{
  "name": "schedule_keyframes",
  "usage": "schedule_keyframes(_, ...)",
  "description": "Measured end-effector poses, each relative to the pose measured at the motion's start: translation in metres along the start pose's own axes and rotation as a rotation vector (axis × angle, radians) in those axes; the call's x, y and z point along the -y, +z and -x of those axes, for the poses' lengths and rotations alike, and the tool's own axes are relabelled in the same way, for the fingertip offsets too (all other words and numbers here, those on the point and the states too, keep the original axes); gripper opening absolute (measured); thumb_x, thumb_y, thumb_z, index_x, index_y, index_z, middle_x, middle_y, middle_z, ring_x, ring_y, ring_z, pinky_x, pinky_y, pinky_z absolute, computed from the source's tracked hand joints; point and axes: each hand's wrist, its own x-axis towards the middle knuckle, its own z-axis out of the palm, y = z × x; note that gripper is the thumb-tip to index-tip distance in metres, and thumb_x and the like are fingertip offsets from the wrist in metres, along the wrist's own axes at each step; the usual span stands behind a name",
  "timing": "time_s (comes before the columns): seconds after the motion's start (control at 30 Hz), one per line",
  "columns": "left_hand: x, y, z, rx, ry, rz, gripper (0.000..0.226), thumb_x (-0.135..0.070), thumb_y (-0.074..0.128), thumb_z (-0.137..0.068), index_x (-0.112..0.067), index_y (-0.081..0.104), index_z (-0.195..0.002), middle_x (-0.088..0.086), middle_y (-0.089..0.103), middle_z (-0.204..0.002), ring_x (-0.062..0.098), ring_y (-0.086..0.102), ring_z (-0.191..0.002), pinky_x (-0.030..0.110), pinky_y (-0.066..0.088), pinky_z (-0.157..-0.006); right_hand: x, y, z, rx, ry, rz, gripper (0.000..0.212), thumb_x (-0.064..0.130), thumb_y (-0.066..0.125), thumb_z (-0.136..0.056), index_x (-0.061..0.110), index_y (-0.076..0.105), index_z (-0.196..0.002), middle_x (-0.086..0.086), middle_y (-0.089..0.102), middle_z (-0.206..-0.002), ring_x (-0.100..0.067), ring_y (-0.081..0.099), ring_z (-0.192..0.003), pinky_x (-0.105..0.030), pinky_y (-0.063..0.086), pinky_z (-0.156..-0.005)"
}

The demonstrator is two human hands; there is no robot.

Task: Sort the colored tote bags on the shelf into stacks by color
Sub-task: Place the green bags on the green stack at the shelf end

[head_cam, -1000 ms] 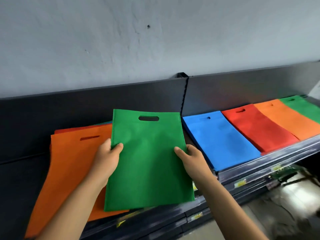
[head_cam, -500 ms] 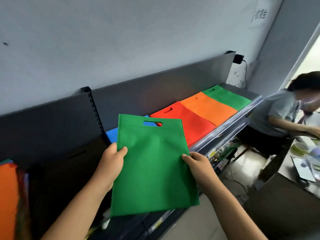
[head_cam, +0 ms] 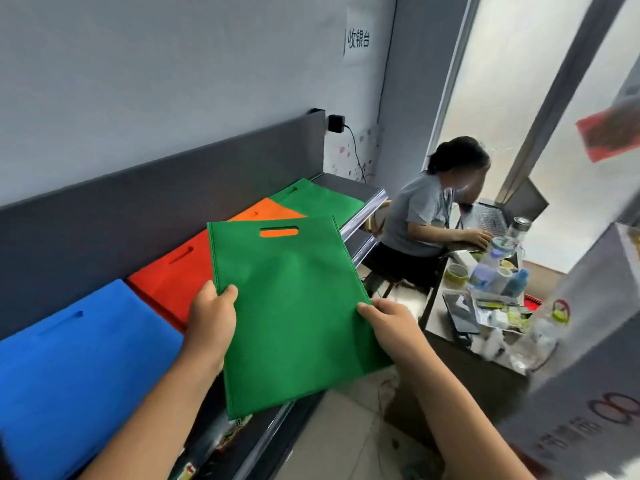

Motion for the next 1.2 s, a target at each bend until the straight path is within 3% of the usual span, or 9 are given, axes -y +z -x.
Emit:
schedule_keyframes(0.07,-0.001,0.026,-0.009,0.000,0.018,0.000,0.012,-0.017,0.053,-0.101,-0.014,0.065,-0.102,0.016,0.072,-0.106,0.041,0.067,-0.100,0.055,0.055,-0.088,-0.004,-0.020,-0.013,-0.040,0.002,0.010,0.021,0.028,0.064,-0.103,0.016,0.079,-0.095,-0.008,0.081,-0.087,-0.029,0.078,-0.084,-0.044,0.063,-0.084)
schedule_keyframes(0.17,-0.003,0.054,-0.025,0.011,0.025,0.002,0.011,-0.018,0.055,-0.098,-0.015,0.066,-0.100,0.011,0.074,-0.102,0.040,0.068,-0.100,0.058,0.054,-0.089,-0.008,-0.038,-0.033,-0.060,0.007,0.019,0.022,0.028,0.063,-0.105,0.016,0.077,-0.093,-0.001,0.078,-0.083,-0.016,0.073,-0.072,-0.030,0.056,-0.068)
schedule_keyframes(0.3,-0.011,0.088,-0.053,0.081,0.037,-0.026,0.016,-0.022,0.054,-0.096,-0.015,0.067,-0.102,0.005,0.075,-0.103,0.033,0.070,-0.098,0.059,0.056,-0.090,-0.010,-0.050,-0.063,-0.084,0.024,0.009,0.021,0.029,0.061,-0.106,0.016,0.076,-0.098,-0.002,0.078,-0.091,-0.017,0.073,-0.080,-0.032,0.054,-0.070)
schedule_keyframes(0.43,-0.022,0.119,-0.087,0.143,0.038,-0.067,0.023,-0.028,0.053,-0.086,-0.014,0.066,-0.100,0.007,0.074,-0.101,0.037,0.069,-0.098,0.059,0.056,-0.089,-0.007,-0.062,-0.099,-0.153,0.012,0.004,0.018,0.027,0.063,-0.104,0.018,0.077,-0.098,0.000,0.079,-0.091,-0.017,0.073,-0.084,-0.028,0.050,-0.067)
schedule_keyframes(0.57,-0.029,0.151,-0.129,0.224,0.052,-0.099,0.014,-0.018,0.056,-0.090,-0.015,0.065,-0.101,0.008,0.074,-0.101,0.035,0.070,-0.095,0.058,0.057,-0.084,0.004,-0.073,-0.150,-0.198,0.015,0.006,0.016,0.025,0.064,-0.104,0.020,0.078,-0.099,0.001,0.081,-0.092,-0.020,0.078,-0.088,-0.035,0.060,-0.075)
schedule_keyframes(0.77,-0.034,0.177,-0.207,0.292,0.021,-0.165,0.018,-0.015,0.058,-0.091,-0.020,0.064,-0.107,0.002,0.073,-0.106,0.027,0.070,-0.098,0.053,0.059,-0.088,0.043,-0.066,-0.235,-0.223,-0.010,0.042,0.018,0.019,0.061,-0.101,0.017,0.078,-0.094,-0.003,0.078,-0.087,-0.016,0.071,-0.077,-0.026,0.051,-0.061)
schedule_keyframes(0.93,-0.047,0.183,-0.271,0.365,-0.017,-0.240,0.021,-0.012,0.064,-0.093,-0.019,0.061,-0.112,0.003,0.072,-0.107,0.023,0.069,-0.097,0.041,0.056,-0.083,0.069,-0.047,-0.302,-0.211,-0.057,0.088,0.019,0.019,0.059,-0.097,0.014,0.077,-0.091,-0.015,0.077,-0.091,-0.021,0.066,-0.075,-0.035,0.051,-0.067)
schedule_keyframes(1.13,-0.049,0.187,-0.327,0.361,-0.060,-0.333,0.020,-0.013,0.065,-0.092,-0.023,0.057,-0.107,0.011,0.071,-0.108,0.033,0.069,-0.099,0.052,0.056,-0.090,0.083,-0.026,-0.358,-0.164,-0.078,0.175,0.016,0.016,0.059,-0.101,0.015,0.075,-0.096,-0.007,0.078,-0.092,-0.024,0.075,-0.084,-0.027,0.055,-0.060)
schedule_keyframes(1.2,-0.044,0.191,-0.339,0.363,-0.087,-0.349,0.016,-0.017,0.064,-0.095,-0.028,0.055,-0.103,0.008,0.071,-0.108,0.030,0.069,-0.100,0.049,0.056,-0.090,0.085,-0.021,-0.375,-0.135,-0.098,0.221,0.017,0.016,0.059,-0.102,0.017,0.075,-0.096,-0.006,0.079,-0.090,-0.027,0.076,-0.084,-0.033,0.058,-0.063)
